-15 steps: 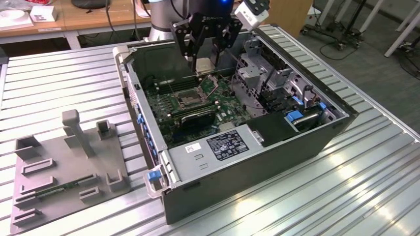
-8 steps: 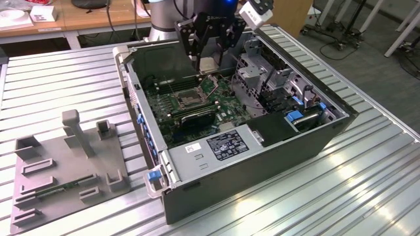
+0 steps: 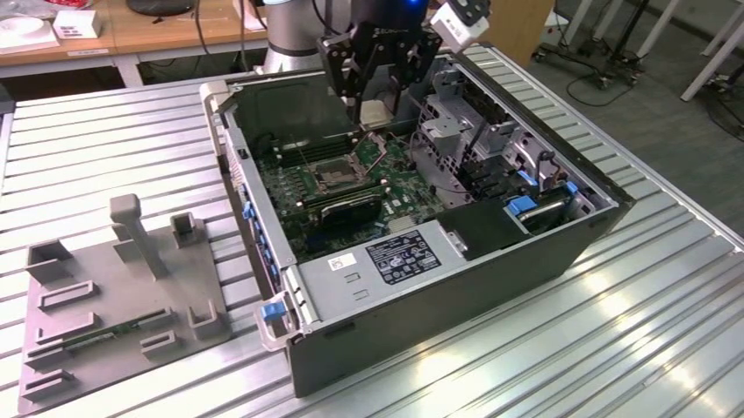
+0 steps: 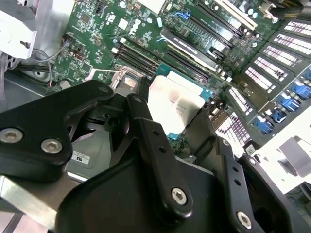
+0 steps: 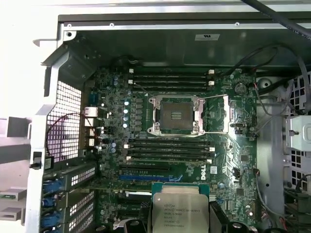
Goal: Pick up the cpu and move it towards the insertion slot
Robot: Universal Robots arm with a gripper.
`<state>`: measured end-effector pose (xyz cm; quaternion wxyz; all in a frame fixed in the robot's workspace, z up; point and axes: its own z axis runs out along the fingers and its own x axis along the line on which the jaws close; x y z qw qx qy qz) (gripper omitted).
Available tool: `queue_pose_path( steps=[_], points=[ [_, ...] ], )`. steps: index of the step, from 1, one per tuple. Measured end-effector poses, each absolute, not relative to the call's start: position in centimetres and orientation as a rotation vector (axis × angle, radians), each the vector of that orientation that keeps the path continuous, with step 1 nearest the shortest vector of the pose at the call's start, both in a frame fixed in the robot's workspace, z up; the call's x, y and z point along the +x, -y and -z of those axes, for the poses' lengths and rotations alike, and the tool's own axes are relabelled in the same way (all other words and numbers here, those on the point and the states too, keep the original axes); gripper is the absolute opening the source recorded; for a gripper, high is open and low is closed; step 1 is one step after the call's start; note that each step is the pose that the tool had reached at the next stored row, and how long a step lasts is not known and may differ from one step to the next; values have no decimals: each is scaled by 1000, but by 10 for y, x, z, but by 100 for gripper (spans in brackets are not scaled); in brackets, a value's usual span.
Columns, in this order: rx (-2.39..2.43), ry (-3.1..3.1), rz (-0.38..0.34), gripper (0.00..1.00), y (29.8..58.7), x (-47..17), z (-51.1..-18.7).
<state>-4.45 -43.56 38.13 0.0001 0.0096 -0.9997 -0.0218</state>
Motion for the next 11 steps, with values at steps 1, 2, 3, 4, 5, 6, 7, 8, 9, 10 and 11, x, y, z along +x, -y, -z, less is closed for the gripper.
queue_pose_path(
  steps=[1,2,3,4,5,6,7,8,9,10,11],
  points=[
    [30,3141,68,55,435,-44,-381],
    [30,3141,68,55,435,-44,-381],
    [30,3141,68,55,434,-44,-380],
    [30,3141,69,55,434,-43,-380],
    [30,3141,69,55,434,-43,-379],
    [30,3141,69,55,433,-43,-379],
    [30,3141,69,55,433,-43,-379],
    [30,3141,70,55,432,-42,-378],
    [30,3141,70,55,431,-42,-378],
    [30,3141,70,55,430,-42,-377],
    [30,3141,69,55,429,-42,-377]
  ],
)
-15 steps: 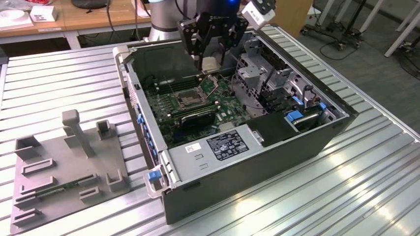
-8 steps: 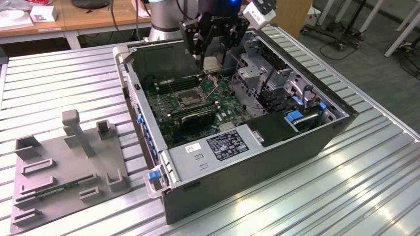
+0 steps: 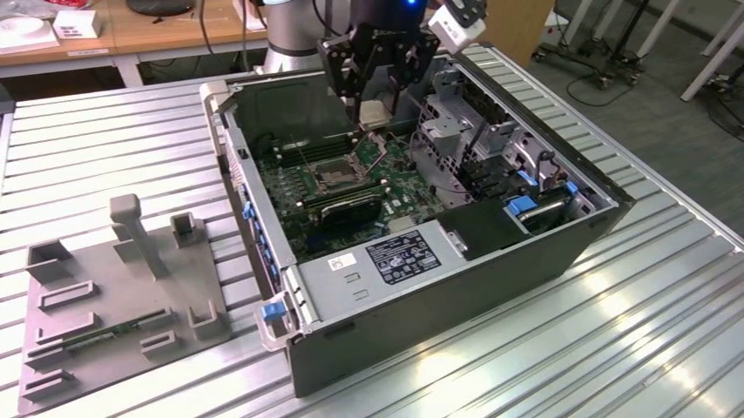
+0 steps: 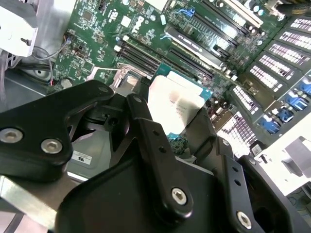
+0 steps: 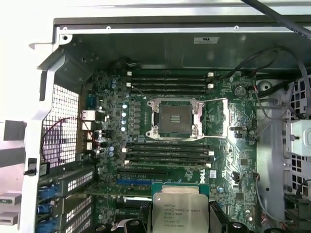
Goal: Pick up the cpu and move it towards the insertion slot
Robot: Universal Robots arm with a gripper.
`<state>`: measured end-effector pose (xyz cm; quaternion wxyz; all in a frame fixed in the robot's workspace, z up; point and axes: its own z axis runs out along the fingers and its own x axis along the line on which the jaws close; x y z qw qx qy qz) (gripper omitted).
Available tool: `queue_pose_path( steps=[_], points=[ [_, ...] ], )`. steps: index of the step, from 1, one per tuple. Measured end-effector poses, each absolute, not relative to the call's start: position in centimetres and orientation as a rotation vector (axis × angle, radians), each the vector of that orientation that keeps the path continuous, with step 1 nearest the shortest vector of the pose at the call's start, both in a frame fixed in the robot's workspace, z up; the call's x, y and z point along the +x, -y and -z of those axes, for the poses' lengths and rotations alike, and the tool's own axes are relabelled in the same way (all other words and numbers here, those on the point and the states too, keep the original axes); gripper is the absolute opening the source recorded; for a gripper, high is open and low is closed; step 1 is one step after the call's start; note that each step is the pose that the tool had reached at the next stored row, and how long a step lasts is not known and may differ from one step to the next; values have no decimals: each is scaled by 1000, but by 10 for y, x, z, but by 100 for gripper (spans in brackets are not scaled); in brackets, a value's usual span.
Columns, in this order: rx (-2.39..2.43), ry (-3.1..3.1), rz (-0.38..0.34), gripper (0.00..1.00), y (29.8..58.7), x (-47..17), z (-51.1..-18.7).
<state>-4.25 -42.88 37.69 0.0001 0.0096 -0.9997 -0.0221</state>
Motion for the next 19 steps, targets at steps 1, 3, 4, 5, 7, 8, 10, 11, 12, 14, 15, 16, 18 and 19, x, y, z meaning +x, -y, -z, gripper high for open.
queue_pose_path(
  steps=[1,3,4,5,7,8,10,11,12,14,15,16,18,19],
  points=[
    [30,3141,69,55,427,-42,-376],
    [30,3141,70,55,424,-42,-375],
    [30,3141,70,55,422,-42,-375],
    [30,3141,70,55,420,-42,-374],
    [30,3141,69,55,416,-42,-372],
    [30,3141,70,55,414,-42,-371],
    [30,3141,70,55,409,-43,-370],
    [30,3141,70,55,407,-43,-369],
    [30,3141,70,55,405,-43,-368],
    [30,3141,70,55,401,-43,-367],
    [30,3141,70,55,399,-43,-366],
    [30,3141,70,55,398,-43,-365],
    [30,3141,70,55,395,-43,-364],
    [30,3141,70,55,394,-43,-363]
  ],
)
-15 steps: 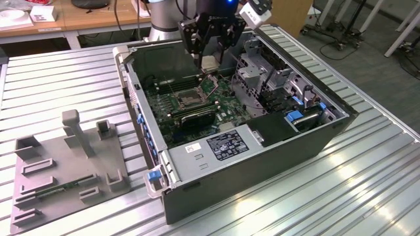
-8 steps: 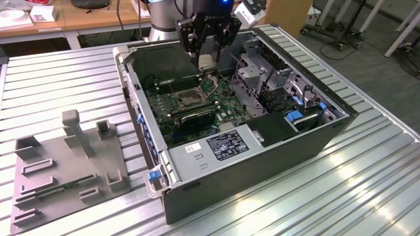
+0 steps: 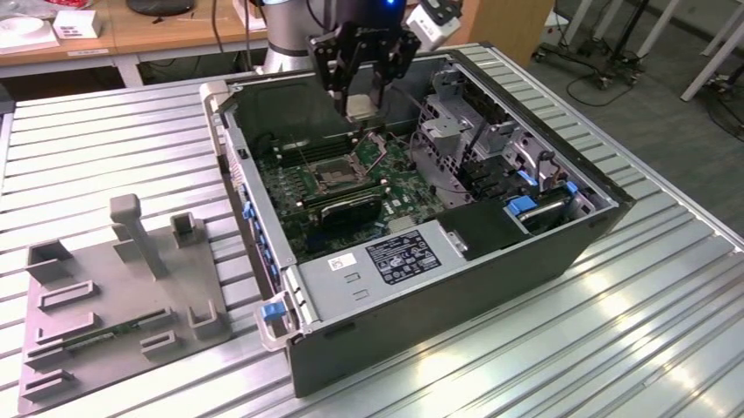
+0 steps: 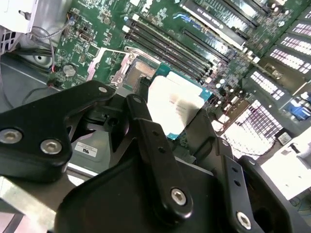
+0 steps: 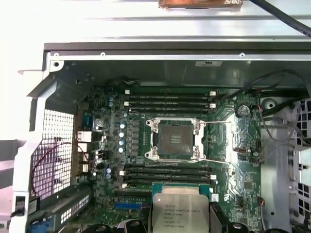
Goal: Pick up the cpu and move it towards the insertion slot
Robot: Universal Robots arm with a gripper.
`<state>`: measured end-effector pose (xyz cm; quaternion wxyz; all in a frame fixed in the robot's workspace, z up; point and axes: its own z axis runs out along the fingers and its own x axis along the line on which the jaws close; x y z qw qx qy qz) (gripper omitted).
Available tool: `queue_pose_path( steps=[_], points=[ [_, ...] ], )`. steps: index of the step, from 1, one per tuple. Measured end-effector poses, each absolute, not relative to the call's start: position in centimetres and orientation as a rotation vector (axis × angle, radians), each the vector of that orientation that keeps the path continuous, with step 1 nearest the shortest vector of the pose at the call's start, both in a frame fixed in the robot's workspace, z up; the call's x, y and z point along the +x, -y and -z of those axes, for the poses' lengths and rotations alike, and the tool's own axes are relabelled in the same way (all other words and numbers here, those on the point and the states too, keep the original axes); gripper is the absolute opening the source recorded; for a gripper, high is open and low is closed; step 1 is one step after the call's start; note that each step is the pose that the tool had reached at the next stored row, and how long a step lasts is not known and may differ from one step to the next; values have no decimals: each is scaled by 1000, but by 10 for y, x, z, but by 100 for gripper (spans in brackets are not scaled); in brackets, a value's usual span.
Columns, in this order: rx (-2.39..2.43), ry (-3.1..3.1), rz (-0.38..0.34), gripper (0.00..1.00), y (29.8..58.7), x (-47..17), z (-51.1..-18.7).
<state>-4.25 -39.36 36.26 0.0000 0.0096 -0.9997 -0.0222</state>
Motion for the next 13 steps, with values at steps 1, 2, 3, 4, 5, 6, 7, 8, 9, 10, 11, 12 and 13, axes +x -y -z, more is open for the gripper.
queue_pose_path(
  steps=[1,2,3,4,5,6,7,8,9,10,11,12,13],
  points=[
    [30,3141,70,55,393,-42,-361],
    [30,3141,70,55,392,-43,-360],
    [30,3141,70,55,391,-43,-359],
    [30,3141,70,55,390,-43,-357],
    [30,3141,70,55,389,-43,-356],
    [30,3141,70,55,389,-43,-355],
    [30,3141,70,55,388,-43,-353],
    [30,3141,70,55,387,-43,-352],
    [30,3141,70,55,387,-43,-350],
    [30,3141,70,55,386,-43,-349],
    [30,3141,70,55,386,-42,-348],
    [30,3141,70,55,386,-42,-347],
    [30,3141,70,55,385,-42,-347]
  ],
)
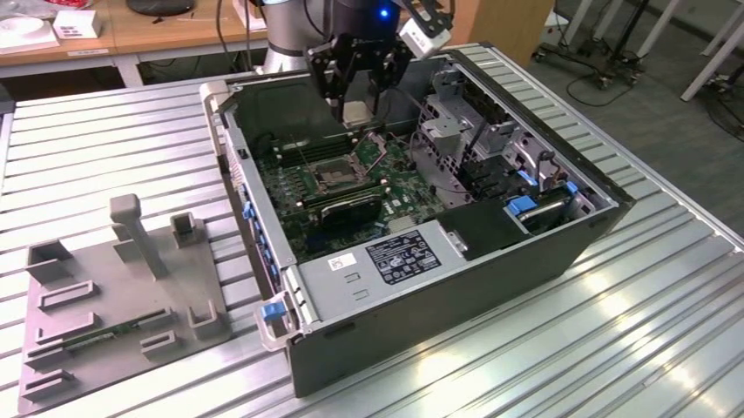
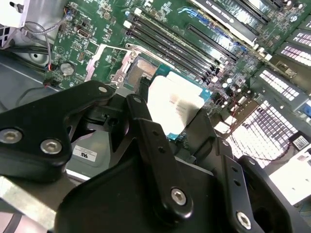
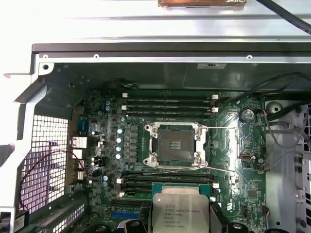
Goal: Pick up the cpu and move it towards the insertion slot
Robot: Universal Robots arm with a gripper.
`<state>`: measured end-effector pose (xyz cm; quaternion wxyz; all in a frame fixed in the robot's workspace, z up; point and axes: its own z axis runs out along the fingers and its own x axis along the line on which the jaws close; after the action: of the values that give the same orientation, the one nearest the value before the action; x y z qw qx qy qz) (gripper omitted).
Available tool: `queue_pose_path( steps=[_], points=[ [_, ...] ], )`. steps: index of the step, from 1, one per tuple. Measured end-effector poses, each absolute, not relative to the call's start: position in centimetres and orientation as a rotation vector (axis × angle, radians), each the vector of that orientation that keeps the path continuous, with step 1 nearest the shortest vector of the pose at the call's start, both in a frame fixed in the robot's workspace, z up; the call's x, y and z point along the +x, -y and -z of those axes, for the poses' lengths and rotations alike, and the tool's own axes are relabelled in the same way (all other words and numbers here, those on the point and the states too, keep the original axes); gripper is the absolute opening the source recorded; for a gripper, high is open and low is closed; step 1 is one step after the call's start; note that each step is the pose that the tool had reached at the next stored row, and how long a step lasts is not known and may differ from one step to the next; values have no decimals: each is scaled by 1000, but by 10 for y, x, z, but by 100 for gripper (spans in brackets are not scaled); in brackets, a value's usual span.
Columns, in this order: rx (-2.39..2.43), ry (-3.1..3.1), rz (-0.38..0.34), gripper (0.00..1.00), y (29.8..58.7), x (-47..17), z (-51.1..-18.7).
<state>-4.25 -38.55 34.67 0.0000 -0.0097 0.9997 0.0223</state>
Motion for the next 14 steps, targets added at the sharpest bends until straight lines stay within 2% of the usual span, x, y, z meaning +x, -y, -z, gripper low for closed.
queue_pose_path(
  steps=[9,14],
  points=[
    [-30,-3140,-70,55,385,-43,-340],
    [-30,-3140,-70,55,375,-43,-337]
  ],
)
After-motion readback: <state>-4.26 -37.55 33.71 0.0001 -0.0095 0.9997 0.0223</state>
